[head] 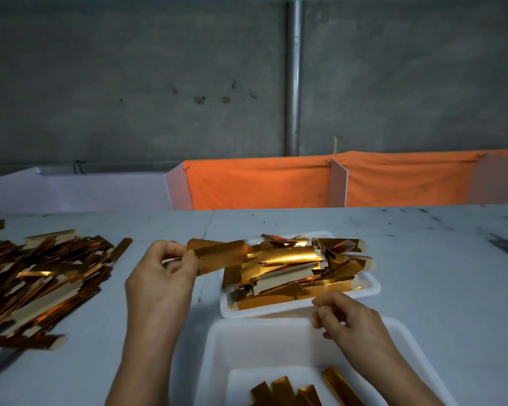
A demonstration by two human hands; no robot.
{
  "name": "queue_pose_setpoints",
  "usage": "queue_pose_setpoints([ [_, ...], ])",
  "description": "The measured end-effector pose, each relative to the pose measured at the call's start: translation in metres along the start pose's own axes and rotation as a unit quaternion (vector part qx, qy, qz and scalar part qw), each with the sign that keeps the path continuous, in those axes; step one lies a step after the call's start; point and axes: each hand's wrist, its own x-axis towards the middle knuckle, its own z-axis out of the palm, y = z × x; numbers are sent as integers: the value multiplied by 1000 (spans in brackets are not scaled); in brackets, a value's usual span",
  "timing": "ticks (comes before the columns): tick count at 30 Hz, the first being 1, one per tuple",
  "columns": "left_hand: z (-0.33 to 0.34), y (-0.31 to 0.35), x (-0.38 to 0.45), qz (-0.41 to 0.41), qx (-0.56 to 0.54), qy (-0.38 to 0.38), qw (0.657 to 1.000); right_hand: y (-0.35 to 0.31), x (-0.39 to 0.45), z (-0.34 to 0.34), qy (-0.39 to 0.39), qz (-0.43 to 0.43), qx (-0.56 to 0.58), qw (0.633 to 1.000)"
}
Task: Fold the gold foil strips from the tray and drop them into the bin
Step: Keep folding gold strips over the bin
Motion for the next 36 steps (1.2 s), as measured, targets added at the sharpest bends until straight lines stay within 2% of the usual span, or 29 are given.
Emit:
queue_pose_setpoints([
  [2,6,10,-7,-71,-168,-62,981,-4,0,1,16,1,74,997],
  [4,18,12,-15,-147,-271,-138,941,-7,2,0,16,21,194,981],
  [6,30,9,-24,-170,-280,-188,926,-11,2,-5,-21,70,333,940],
  [8,41,3,-32,-175,-271,-209,923,-13,1,-11,-68,124,454,880],
  [10,49,-4,-37,-183,-270,-218,920,-10,0,-17,-135,166,528,822],
  [13,55,-10,-43,-203,-292,-234,905,-7,-1,-23,-254,175,575,758],
  [17,63,-19,-54,-169,-263,-243,918,-5,-1,-25,-344,153,591,714],
  [18,65,-20,-56,-161,-262,-245,919,-4,-1,-25,-347,147,589,715],
  [21,68,-20,-59,-139,-267,-258,918,-3,-2,-24,-341,126,547,754],
  [23,71,-16,-62,-161,-313,-269,897,-6,-2,-22,-336,99,546,761],
  [27,77,-12,-70,-233,-370,-317,842,-10,-1,-19,-262,92,579,766],
  [32,76,-9,-74,-302,-332,-398,800,-7,1,-16,-196,82,495,843],
  [36,75,-6,-74,-295,-313,-420,799,-7,3,-16,-177,96,464,863],
])
